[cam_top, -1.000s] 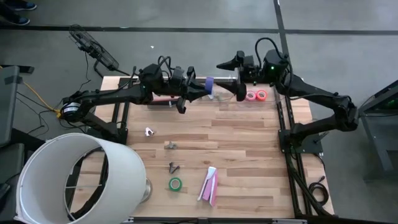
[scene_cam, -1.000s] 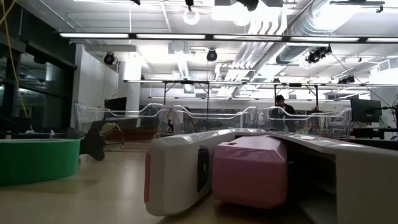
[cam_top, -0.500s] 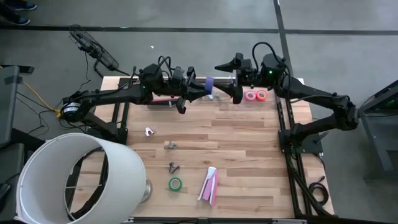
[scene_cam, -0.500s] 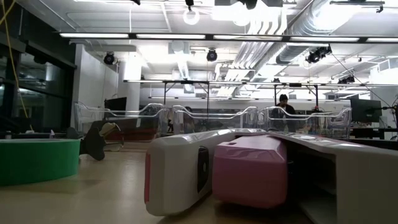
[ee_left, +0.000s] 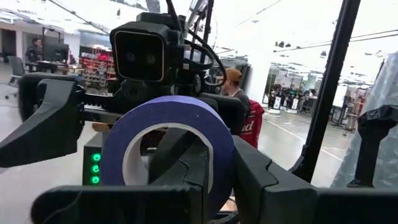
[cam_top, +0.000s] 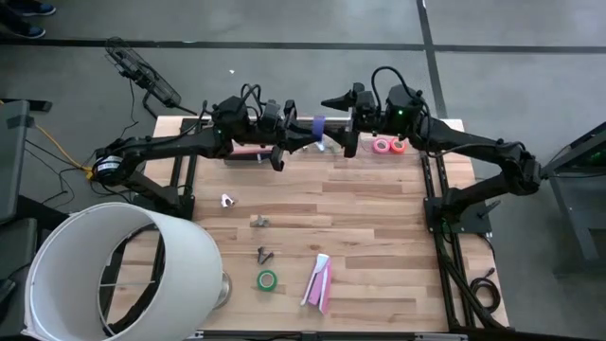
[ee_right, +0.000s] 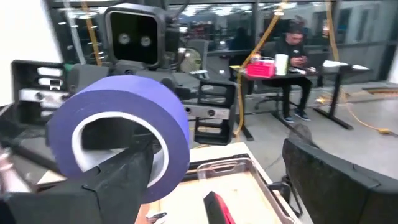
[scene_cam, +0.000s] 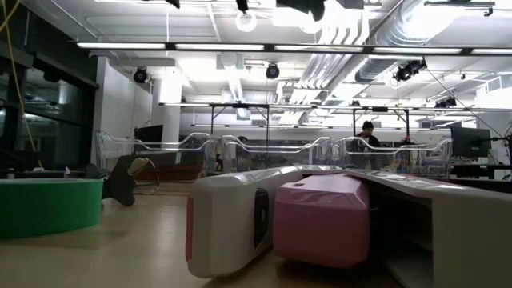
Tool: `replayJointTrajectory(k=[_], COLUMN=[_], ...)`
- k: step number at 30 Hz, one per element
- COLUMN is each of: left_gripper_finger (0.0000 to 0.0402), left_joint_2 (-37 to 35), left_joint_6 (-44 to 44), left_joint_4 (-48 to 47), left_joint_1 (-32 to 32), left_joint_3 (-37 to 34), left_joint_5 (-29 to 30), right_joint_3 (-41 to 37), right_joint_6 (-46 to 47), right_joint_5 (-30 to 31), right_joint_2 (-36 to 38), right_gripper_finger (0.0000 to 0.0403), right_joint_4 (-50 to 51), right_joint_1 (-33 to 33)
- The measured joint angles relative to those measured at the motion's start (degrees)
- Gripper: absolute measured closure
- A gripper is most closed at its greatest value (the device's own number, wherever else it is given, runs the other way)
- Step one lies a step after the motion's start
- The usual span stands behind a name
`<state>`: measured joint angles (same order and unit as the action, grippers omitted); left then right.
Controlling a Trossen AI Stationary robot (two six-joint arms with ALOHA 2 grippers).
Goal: Pick and place Stapler, Stapler remover, tape
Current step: Put the violet tape into the right transparent bin
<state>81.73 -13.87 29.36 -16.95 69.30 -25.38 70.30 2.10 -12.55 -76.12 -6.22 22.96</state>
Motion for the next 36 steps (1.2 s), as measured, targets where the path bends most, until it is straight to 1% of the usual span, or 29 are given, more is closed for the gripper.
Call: replayJointTrajectory(k=[3, 8, 11, 15, 18, 22, 33, 34, 36], left_gripper_finger=[0.0365, 0.0365, 0.0365, 0.0365, 0.0365, 0.0365, 0.0365, 0.0365, 0.0365], left_joint_2=[0.05, 0.05, 0.04, 0.04, 0.04, 0.04, 0.04, 0.04, 0.04], left_joint_6=[0.02, 0.02, -0.03, -0.11, -0.11, -0.11, -0.09, -0.09, -0.11], left_joint_4=[-0.02, -0.20, -0.48, -0.50, -0.67, -0.80, -1.00, -0.98, -1.12], left_joint_1=[-0.09, 0.02, 0.04, 0.04, 0.02, 0.02, 0.02, 0.02, 0.02], left_joint_3=[0.00, 0.00, 0.00, 0.02, 0.02, 0.02, 0.04, 0.04, 0.05], left_joint_5=[0.06, -0.85, -1.12, -1.08, -1.00, -0.63, 1.35, 1.50, 1.56], right_joint_3=[0.00, 0.00, 0.04, 0.13, 0.13, 0.15, 0.22, 0.22, 0.24], right_joint_6=[1.10, 0.91, 0.70, 0.42, 0.22, -0.88, -1.07, -1.07, -1.08], right_joint_5=[1.55, -0.37, -0.77, -0.99, -1.22, -1.47, -2.01, -2.20, -2.81], right_joint_2=[0.00, 0.00, 0.00, 0.00, 0.00, 0.00, -0.02, -0.02, -0.02], right_gripper_finger=[0.0055, 0.0061, 0.0076, 0.0106, 0.0137, 0.0189, 0.0358, 0.0369, 0.0371], right_joint_4=[-0.10, -1.60, -2.12, -2.18, -2.16, -2.19, -2.12, -2.11, -2.03], right_joint_1=[0.49, 0.59, 0.61, 0.61, 0.61, 0.57, 0.55, 0.55, 0.55])
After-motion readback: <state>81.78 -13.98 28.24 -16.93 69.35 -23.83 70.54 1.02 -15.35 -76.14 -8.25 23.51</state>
